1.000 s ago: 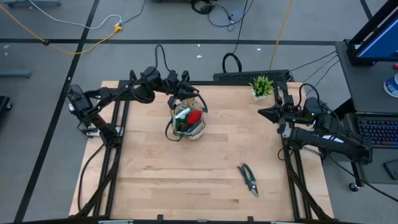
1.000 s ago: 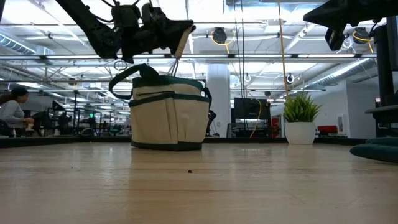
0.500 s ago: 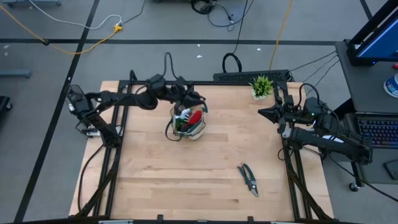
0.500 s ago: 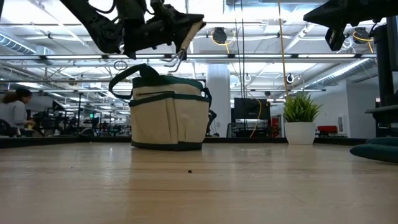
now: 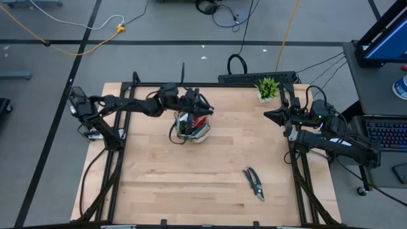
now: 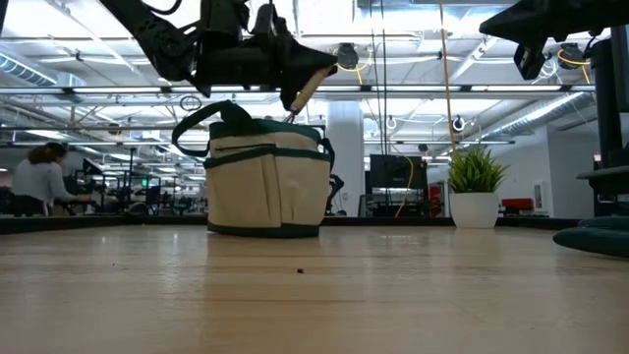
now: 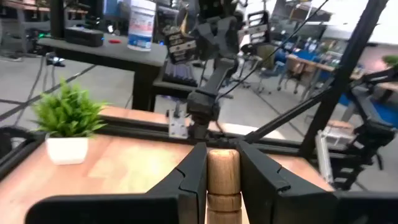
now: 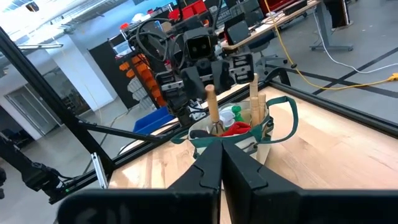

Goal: Pick & Place Garden tools in Gardening bag
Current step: Put the hand rake into the gardening bag

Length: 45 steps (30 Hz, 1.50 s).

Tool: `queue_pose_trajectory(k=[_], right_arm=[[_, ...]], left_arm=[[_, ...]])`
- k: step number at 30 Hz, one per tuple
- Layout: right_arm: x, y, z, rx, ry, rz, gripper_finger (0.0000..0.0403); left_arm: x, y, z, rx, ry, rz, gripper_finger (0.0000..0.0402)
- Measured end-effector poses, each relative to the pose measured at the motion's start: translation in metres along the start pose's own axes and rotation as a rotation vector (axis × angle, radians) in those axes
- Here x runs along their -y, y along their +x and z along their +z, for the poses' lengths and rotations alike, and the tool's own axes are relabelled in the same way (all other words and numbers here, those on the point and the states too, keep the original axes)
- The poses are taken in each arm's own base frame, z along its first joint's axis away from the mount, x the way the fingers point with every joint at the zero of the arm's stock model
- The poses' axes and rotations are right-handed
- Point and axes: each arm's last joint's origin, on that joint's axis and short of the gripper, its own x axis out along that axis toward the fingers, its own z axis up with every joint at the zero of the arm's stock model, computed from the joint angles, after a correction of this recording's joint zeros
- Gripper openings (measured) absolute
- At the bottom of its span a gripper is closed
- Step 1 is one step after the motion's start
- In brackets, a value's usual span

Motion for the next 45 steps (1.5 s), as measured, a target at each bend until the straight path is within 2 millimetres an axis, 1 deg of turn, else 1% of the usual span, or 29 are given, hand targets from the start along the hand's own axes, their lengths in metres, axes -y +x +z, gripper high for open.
queue_pose_trajectory(k=[11,16,21,24,27,31,34,37,41,45], right_arm=[[0.0,0.0,0.0,0.0,0.007,0.0,0.0],[0.0,0.0,0.0,0.0,0.011,0.0,0.0],[0.0,0.0,0.0,0.0,0.012,0.0,0.0],[0.0,0.0,0.0,0.0,0.01,-0.001,0.0],[0.0,0.0,0.0,0.001,0.011,-0.002,0.0],[0.0,0.0,0.0,0.003,0.011,-0.006,0.0],[0.001,0.0,0.0,0.013,0.017,-0.027,0.0],[0.001,0.0,0.0,0.012,0.026,-0.025,0.0],[0.001,0.0,0.0,0.012,0.026,-0.025,0.0],[0.001,0.0,0.0,0.012,0.031,-0.025,0.0]], left_arm=[[-0.001,-0.001,-0.002,-0.023,-0.037,0.013,0.0069],[0.005,-0.006,0.009,-0.006,-0.028,-0.009,0.0069],[0.013,-0.017,0.017,-0.079,-0.036,0.023,0.0069],[0.019,-0.019,0.018,-0.1,-0.015,0.054,0.0069],[0.026,-0.019,0.016,-0.091,-0.009,0.071,0.0069],[0.033,-0.018,0.004,-0.093,-0.017,0.093,0.0069],[0.038,-0.023,0.003,-0.011,0.006,0.103,0.0069],[0.04,-0.033,-0.009,0.006,0.0,0.131,0.0069],[0.04,-0.043,-0.015,0.088,0.02,0.146,0.0069],[0.041,-0.046,-0.023,0.082,0.021,0.151,0.0069]])
